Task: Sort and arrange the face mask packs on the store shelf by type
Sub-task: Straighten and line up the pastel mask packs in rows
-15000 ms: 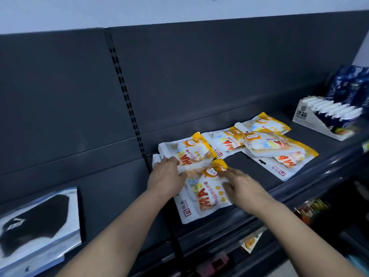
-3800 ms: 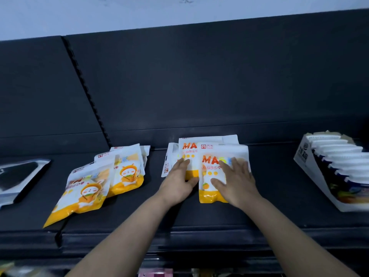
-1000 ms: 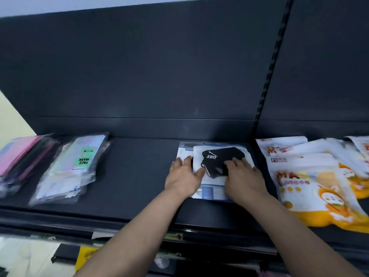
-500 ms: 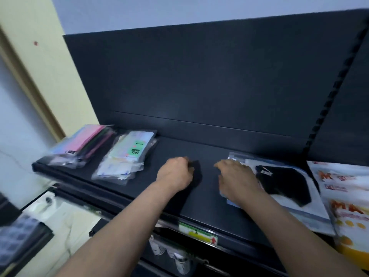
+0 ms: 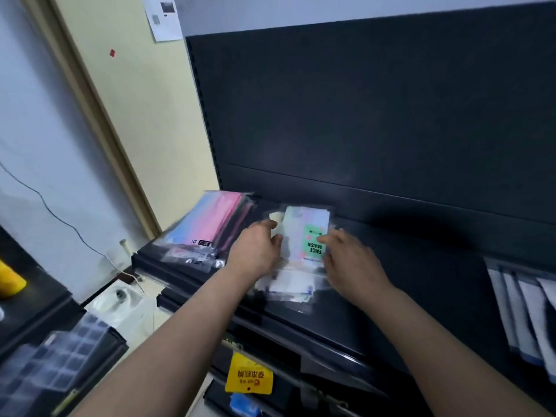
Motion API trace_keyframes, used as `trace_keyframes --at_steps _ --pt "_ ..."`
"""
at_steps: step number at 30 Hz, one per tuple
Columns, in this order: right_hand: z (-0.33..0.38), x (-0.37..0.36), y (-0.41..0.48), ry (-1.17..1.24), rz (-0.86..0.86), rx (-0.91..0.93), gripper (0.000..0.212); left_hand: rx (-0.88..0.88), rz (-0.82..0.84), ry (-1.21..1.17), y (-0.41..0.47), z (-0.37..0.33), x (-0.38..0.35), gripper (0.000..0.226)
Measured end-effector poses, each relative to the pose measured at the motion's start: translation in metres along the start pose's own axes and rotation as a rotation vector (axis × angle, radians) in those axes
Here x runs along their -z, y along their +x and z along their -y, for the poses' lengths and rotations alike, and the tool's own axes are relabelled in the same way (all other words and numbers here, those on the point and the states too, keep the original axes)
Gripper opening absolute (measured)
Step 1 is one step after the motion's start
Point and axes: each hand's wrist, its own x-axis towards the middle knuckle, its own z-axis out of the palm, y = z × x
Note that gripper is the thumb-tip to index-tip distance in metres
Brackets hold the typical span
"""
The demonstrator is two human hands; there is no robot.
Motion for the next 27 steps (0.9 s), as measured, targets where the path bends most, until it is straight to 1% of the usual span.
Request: trace_keyframes --at_steps 4,6,10,12,17,21,23,25,27 --pt "0.028 -0.018 0.024 0.057 0.035 -0.009 0.042 0.006 0.182 -0.054 0.029 0.022 -0.003 0.047" --pt "0.034 -0.023 0.026 0.052 0.056 -0.025 0.041 0.015 0.228 -0.112 0.036 0.028 -0.006 0.047" --pt "0.033 -0.03 0.022 0.038 0.055 -0.084 0.039 -0.008 0.246 -0.166 0.038 0.029 -0.017 0.046" --pt "0.027 -0.028 0.018 0.006 0.041 -0.128 0.039 -0.024 0.262 -0.174 0.037 0.02 -0.024 0.041" --pt "0.001 -0.008 -0.004 -0.082 0.046 -0.294 0.035 -0.083 0.358 -0.167 0.025 -0.025 -0.043 0.04" --pt "-0.023 0.011 -0.024 -0.173 0.09 -0.403 0.033 -0.174 0.417 -0.22 0.009 -0.057 -0.057 0.03" --pt "-0.03 0.017 -0.028 -0.214 0.1 -0.419 0.035 -0.187 0.424 -0.228 0.004 -0.065 -0.06 0.026" --pt "-0.029 0.02 -0.028 -0.226 0.064 -0.395 0.039 -0.179 0.407 -0.24 0.002 -0.065 -0.057 0.032" --pt "-0.018 0.019 -0.026 -0.197 0.004 -0.333 0.046 -0.168 0.352 -0.227 0.001 -0.056 -0.048 0.038"
